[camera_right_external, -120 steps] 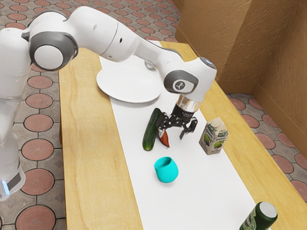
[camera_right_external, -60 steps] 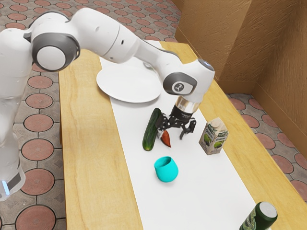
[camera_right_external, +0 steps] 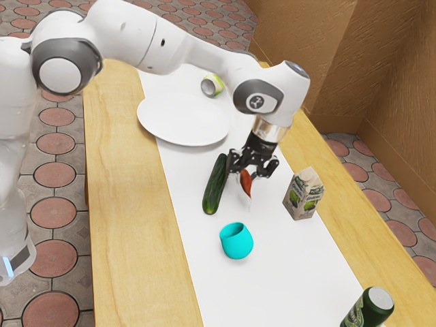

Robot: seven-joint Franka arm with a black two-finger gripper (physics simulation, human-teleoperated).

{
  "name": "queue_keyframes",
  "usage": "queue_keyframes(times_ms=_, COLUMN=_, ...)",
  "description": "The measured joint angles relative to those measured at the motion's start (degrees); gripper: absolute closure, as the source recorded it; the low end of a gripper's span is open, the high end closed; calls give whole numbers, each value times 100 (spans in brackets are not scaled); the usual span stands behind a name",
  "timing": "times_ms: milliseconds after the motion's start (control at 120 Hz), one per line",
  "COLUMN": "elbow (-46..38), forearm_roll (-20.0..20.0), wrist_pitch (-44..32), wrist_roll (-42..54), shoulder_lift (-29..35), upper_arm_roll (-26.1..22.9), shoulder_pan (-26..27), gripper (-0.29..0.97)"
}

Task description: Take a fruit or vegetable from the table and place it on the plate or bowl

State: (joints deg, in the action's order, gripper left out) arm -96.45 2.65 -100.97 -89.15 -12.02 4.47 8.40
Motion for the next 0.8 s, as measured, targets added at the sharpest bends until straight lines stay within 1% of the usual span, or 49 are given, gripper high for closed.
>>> queue_keyframes(times_ms=100, elbow=46, forearm_roll=-230, wrist_pitch=440, wrist_roll=249, shoulder_lift=446, upper_arm_roll=84, shoulder_pan=-22, gripper=53)
queue_keyframes(times_ms=200, elbow=53, forearm_roll=-665, wrist_pitch=821, wrist_roll=704, shoulder_lift=900, upper_arm_roll=155, shoulder_pan=-56, gripper=53)
queue_keyframes(times_ms=250, elbow=54, forearm_roll=-826, wrist_pitch=958, wrist_roll=1027, shoulder_lift=1021, upper_arm_roll=296, shoulder_pan=-71, gripper=53)
queue_keyframes(times_ms=317, elbow=95, forearm_roll=-974, wrist_pitch=1094, wrist_roll=1507, shoulder_lift=1063, upper_arm_roll=372, shoulder_pan=-270, gripper=54)
queue_keyframes(times_ms=392, elbow=383, forearm_roll=-1137, wrist_pitch=1200, wrist_roll=2114, shoulder_lift=923, upper_arm_roll=359, shoulder_pan=-668, gripper=54)
queue_keyframes(times_ms=442, elbow=498, forearm_roll=-1207, wrist_pitch=1204, wrist_roll=2558, shoulder_lift=758, upper_arm_roll=339, shoulder_pan=-1061, gripper=54)
queue_keyframes(times_ms=492, elbow=598, forearm_roll=-1252, wrist_pitch=1123, wrist_roll=3024, shoulder_lift=527, upper_arm_roll=303, shoulder_pan=-1650, gripper=54)
queue_keyframes(times_ms=550, elbow=861, forearm_roll=-1295, wrist_pitch=1018, wrist_roll=3562, shoulder_lift=203, upper_arm_roll=72, shoulder_pan=-2482, gripper=54)
queue_keyframes(times_ms=592, elbow=984, forearm_roll=-1326, wrist_pitch=943, wrist_roll=3934, shoulder_lift=56, upper_arm_roll=-83, shoulder_pan=-2856, gripper=54)
queue_keyframes(times_ms=658, elbow=952, forearm_roll=-1372, wrist_pitch=818, wrist_roll=4480, shoulder_lift=64, upper_arm_roll=-183, shoulder_pan=-3048, gripper=54)
queue_keyframes(times_ms=800, elbow=918, forearm_roll=-1407, wrist_pitch=615, wrist_roll=5459, shoulder_lift=39, upper_arm_roll=-225, shoulder_pan=-3125, gripper=54)
